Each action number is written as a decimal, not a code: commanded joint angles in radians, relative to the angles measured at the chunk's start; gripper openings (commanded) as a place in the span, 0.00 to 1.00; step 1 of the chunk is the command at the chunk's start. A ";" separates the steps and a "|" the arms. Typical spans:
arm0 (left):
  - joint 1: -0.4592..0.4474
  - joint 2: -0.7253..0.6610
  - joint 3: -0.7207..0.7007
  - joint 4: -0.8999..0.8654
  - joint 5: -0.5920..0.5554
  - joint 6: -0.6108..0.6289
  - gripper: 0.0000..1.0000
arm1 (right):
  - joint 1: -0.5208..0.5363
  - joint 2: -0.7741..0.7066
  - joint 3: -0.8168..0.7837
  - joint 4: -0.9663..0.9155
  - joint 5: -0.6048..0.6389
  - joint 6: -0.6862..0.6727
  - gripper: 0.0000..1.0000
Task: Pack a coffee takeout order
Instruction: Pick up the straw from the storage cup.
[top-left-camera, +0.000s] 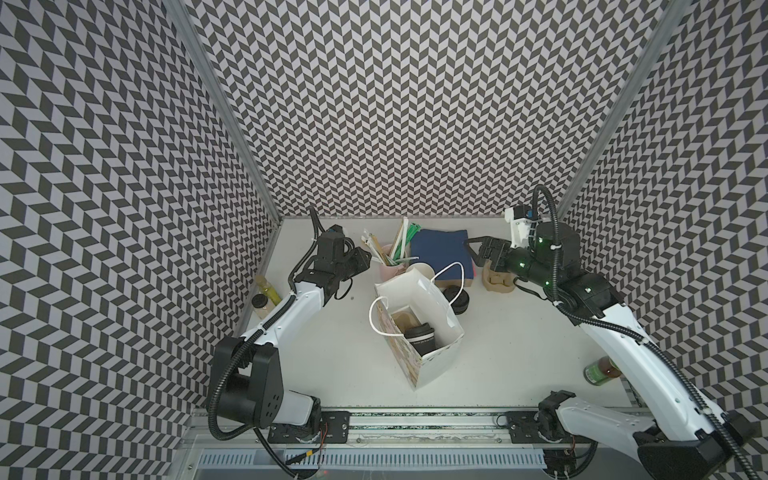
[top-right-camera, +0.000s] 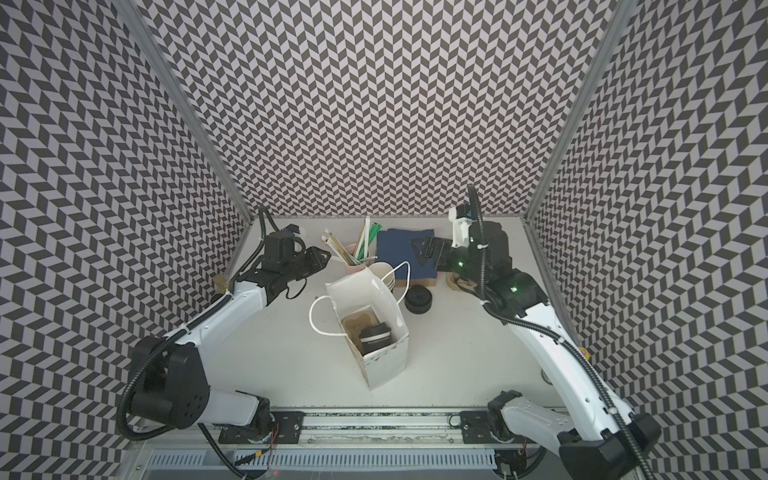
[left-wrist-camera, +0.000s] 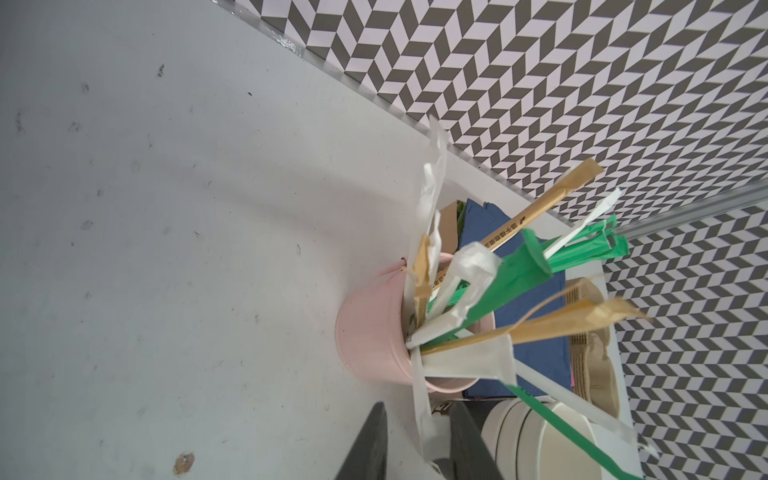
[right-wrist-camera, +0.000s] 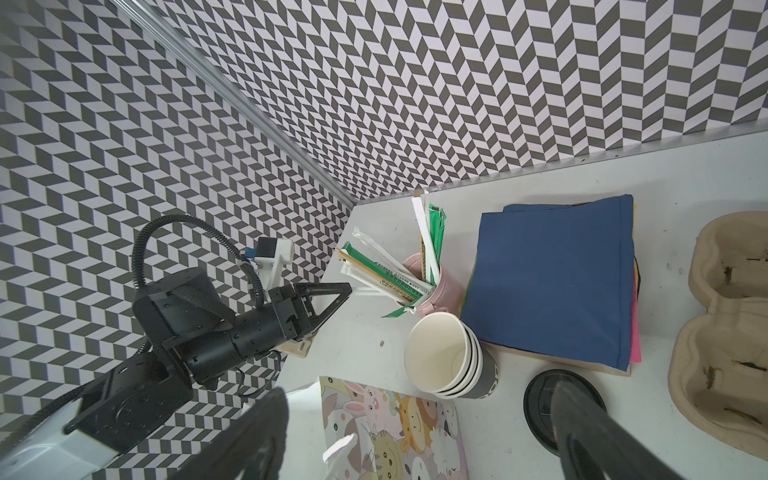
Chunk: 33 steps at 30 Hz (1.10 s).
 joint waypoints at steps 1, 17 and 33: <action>-0.016 0.019 0.035 0.026 0.007 -0.002 0.24 | -0.002 -0.023 -0.008 0.054 -0.013 0.003 0.96; -0.045 -0.009 0.090 -0.037 -0.054 0.006 0.00 | -0.002 -0.034 -0.016 0.049 -0.009 0.004 0.96; -0.051 -0.098 0.178 -0.130 -0.091 0.026 0.00 | -0.003 -0.027 -0.015 0.046 -0.006 0.004 0.97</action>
